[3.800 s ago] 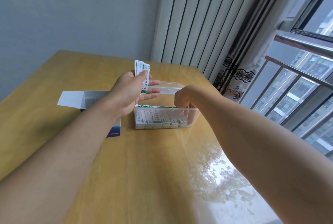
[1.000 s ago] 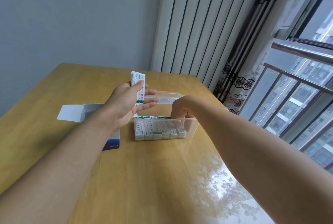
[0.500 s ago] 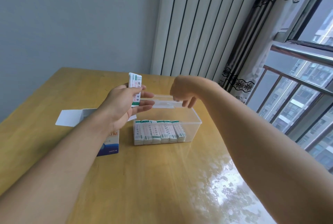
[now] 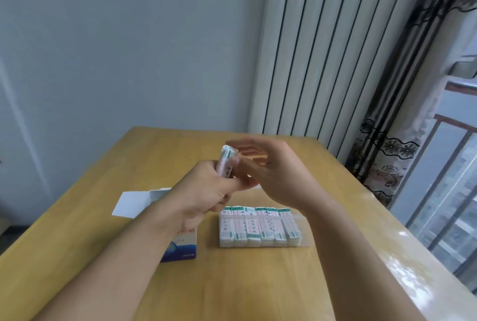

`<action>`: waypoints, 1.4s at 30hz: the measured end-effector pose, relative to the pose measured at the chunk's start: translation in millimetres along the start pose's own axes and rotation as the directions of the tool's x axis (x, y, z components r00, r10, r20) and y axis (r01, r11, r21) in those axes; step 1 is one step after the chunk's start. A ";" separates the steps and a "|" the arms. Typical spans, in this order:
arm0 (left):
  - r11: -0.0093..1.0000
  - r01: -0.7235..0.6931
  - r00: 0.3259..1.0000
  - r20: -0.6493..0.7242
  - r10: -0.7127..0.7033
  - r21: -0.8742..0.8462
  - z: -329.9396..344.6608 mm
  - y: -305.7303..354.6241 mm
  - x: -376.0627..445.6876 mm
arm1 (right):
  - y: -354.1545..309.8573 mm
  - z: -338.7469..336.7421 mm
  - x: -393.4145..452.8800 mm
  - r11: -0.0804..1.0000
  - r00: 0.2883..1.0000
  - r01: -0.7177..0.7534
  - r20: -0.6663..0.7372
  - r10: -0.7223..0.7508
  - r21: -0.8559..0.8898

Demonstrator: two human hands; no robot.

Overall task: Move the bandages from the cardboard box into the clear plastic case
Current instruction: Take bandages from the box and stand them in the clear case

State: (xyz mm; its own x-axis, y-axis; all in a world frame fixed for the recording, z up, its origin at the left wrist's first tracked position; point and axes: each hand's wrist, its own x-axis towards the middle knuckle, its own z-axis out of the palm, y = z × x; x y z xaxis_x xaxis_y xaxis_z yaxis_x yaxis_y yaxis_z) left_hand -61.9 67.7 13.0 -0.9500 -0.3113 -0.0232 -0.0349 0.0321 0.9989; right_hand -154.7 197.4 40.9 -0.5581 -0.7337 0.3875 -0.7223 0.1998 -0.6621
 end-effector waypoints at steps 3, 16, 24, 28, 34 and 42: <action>0.999 0.005 1.000 0.018 -0.006 0.035 2.0 -1.7 0.3 | -1.7 -2.5 2.1 1.000 1.000 0.014 0.006 -0.014 0.016; 0.995 -0.082 0.975 -0.201 0.093 0.061 -13.0 9.1 4.9 | -2.8 6.9 5.8 0.998 0.978 0.056 -0.201 -0.054 0.005; 0.985 -0.118 0.864 -0.502 0.041 -0.123 -76.2 -13.0 0.5 | -28.5 57.4 -0.5 0.968 0.979 0.071 0.203 -0.021 -0.240; 0.968 -0.154 0.861 -0.507 0.034 -0.196 -78.4 -18.3 -2.9 | -31.8 84.9 10.9 0.890 0.942 0.096 0.329 0.063 -0.445; 0.982 -0.172 0.853 -0.510 0.110 -0.077 -72.1 -21.8 -2.9 | -30.4 105.6 29.0 0.783 0.919 0.096 0.357 0.168 -0.615; 0.962 -0.185 0.824 -0.565 0.040 -0.202 -76.4 -16.6 0.3 | -39.3 85.2 26.4 0.909 0.934 0.025 0.334 0.127 -0.416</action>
State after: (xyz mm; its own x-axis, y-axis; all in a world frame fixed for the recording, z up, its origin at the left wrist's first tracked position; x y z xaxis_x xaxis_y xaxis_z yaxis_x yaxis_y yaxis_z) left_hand -37.8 -5.5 -0.4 -0.6088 -0.7921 0.0439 0.2051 -0.1037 0.9732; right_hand -106.3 114.9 22.5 -0.4771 -0.8766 0.0634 -0.8402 0.4337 -0.3255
